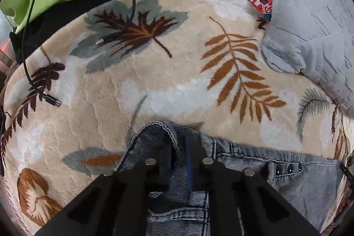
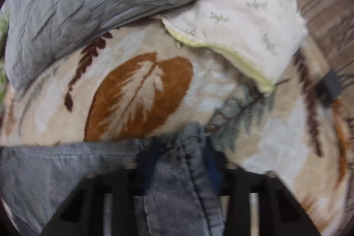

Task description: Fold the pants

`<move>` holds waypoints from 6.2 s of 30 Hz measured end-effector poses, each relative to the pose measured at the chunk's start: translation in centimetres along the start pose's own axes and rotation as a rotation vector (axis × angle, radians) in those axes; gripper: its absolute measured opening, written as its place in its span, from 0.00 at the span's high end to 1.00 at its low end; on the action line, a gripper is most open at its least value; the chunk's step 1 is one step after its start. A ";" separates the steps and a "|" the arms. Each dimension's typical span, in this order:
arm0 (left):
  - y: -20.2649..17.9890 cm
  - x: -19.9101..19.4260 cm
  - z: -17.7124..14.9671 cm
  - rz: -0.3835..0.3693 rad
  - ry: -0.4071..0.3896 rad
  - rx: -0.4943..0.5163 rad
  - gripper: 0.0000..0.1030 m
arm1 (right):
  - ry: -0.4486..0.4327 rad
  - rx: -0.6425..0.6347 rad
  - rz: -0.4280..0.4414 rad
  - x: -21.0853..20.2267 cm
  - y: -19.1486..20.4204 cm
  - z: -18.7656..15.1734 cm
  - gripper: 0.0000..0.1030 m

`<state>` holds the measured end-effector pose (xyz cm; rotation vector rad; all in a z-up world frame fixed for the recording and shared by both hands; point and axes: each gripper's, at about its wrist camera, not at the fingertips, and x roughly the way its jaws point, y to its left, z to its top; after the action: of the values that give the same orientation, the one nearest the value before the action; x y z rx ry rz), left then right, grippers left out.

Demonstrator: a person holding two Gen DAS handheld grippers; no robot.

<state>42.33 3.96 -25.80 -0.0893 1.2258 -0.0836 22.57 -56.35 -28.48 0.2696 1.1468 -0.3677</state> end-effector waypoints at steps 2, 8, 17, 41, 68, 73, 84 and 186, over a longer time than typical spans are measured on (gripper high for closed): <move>0.3 -0.7 -0.2 -0.029 -0.017 -0.009 0.97 | -0.011 -0.025 0.003 -1.3 0.5 -0.4 0.88; 1.1 -4.8 -1.2 -0.113 -0.094 -0.009 0.97 | -0.102 0.011 0.073 -6.2 0.3 -0.9 0.89; 2.5 -12.8 -3.2 -0.249 -0.216 -0.021 0.97 | -0.262 0.086 0.148 -13.5 -0.5 -1.5 0.89; 12.7 -13.3 -29.8 -0.242 -0.137 -0.090 0.94 | -0.224 0.141 0.336 -15.2 -9.1 -26.9 0.88; -0.3 -13.5 -32.0 -0.251 -0.125 0.159 0.89 | -0.034 -0.050 0.536 -12.5 5.6 -19.8 0.80; -0.5 -11.5 -32.5 -0.209 -0.106 0.181 0.89 | -0.001 -0.140 0.435 -11.0 10.8 -19.7 0.80; 0.7 -11.0 -32.6 -0.229 -0.160 0.176 0.88 | -0.049 -0.094 0.412 -10.9 10.2 -17.6 0.79; -6.1 -9.1 -30.8 0.076 -0.070 0.240 0.17 | -0.049 0.188 0.388 -8.8 1.6 -19.8 0.95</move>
<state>10.14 -1.81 -26.89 0.1619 1.1401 -0.1595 3.59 -45.84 -28.09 0.6340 0.9861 -0.1370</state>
